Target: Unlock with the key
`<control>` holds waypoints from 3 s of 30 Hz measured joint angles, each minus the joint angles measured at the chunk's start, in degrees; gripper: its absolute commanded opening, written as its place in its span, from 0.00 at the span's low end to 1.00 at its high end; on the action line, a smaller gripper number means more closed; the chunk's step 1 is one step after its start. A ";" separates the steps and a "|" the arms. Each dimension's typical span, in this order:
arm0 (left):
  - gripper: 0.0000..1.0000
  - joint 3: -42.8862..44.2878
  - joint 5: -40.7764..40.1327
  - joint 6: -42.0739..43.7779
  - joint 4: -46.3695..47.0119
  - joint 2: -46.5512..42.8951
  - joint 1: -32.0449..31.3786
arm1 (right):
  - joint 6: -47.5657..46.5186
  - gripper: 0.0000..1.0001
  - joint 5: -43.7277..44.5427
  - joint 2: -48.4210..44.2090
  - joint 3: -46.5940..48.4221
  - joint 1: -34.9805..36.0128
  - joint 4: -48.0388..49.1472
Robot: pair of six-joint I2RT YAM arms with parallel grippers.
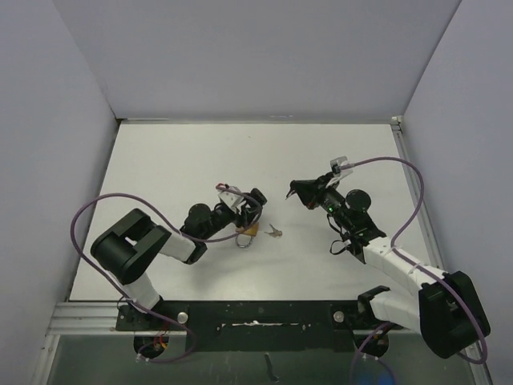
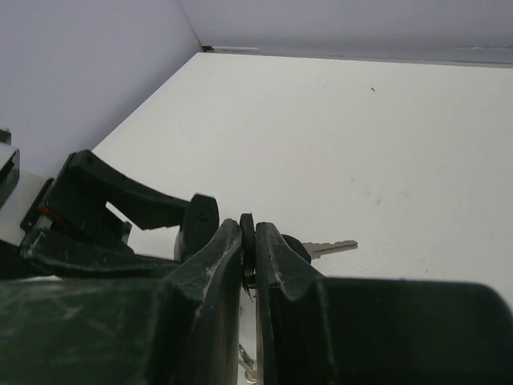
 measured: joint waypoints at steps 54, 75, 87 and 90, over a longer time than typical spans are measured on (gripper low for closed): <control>0.00 2.69 16.68 22.75 5.03 2.08 -5.75 | -5.92 0.00 2.84 -12.22 -9.73 3.63 13.60; 0.00 3.48 12.28 20.52 5.01 1.64 -5.68 | -7.08 0.00 4.44 -6.08 -9.62 10.14 20.44; 0.00 3.48 12.33 20.41 5.01 0.70 -5.38 | -10.23 0.00 6.67 -5.68 -9.40 10.71 20.96; 0.00 3.48 12.33 20.28 5.01 0.70 -5.38 | -10.82 0.00 7.15 -6.08 -9.40 10.73 20.85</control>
